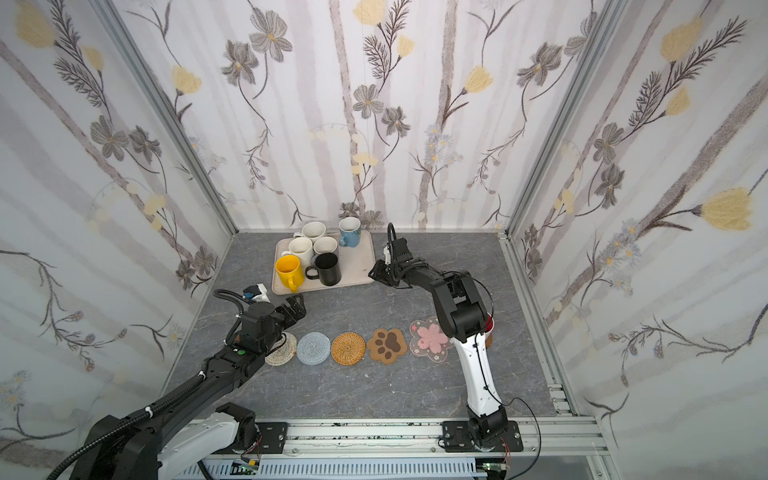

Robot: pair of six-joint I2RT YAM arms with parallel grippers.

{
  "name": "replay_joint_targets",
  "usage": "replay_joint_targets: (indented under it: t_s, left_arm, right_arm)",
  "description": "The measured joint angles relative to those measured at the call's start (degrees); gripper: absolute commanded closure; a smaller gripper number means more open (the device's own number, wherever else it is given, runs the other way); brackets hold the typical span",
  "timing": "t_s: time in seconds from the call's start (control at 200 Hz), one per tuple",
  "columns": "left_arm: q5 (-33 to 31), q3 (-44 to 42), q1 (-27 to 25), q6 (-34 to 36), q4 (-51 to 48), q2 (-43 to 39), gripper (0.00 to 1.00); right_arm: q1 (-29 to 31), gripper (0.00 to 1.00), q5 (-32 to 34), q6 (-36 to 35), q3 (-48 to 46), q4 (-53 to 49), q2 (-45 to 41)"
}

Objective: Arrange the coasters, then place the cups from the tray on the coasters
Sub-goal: 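Hover the right gripper over the tray edge beside the black mug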

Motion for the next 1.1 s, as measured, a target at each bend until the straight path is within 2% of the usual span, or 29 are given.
replay_joint_targets:
  t_s: [0.26, 0.71, 1.104]
  left_arm:
    - [0.48, -1.14, -0.02, -0.22, 0.39, -2.56, 0.0]
    - [0.94, -2.43, -0.07, -1.2, 0.37, -4.57, 0.0]
    - [1.01, -2.43, -0.07, -1.29, 0.37, -4.96, 0.0]
  right_arm:
    - [0.42, 0.73, 1.62, 2.21, 0.02, -0.24, 0.11]
    - [0.52, 1.0, 3.61, 6.73, -0.42, -0.42, 0.26]
    - [0.55, 1.0, 3.19, 7.52, -5.14, 2.45, -2.27]
